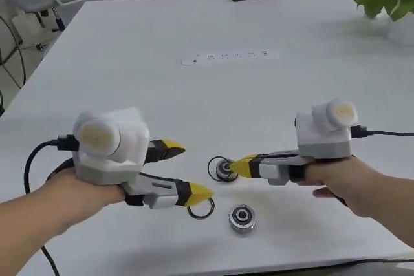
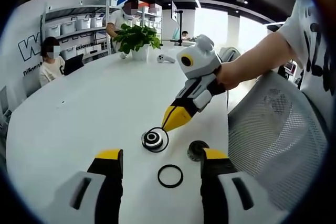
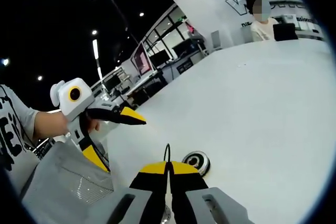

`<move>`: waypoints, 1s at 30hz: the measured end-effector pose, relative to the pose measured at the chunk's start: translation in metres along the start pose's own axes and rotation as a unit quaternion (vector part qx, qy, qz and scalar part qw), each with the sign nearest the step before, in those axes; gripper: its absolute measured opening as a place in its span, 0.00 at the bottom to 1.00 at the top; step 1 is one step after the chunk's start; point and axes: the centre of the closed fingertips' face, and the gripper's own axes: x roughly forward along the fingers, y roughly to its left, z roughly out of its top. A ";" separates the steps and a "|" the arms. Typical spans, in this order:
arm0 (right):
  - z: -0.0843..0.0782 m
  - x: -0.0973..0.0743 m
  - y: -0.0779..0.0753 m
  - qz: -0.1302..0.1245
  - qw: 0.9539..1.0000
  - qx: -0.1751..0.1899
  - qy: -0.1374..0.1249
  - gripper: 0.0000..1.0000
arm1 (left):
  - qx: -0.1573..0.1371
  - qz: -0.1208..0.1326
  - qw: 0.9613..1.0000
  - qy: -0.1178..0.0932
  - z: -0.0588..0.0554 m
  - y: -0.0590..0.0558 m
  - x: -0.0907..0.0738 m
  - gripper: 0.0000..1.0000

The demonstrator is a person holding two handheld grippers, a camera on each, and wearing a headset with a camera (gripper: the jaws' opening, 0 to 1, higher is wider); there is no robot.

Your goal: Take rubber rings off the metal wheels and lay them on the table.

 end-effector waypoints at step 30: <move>-0.030 0.028 0.044 0.057 0.995 0.009 0.075 0.00 | -0.002 0.026 1.000 0.005 -0.022 -0.001 -0.044 0.74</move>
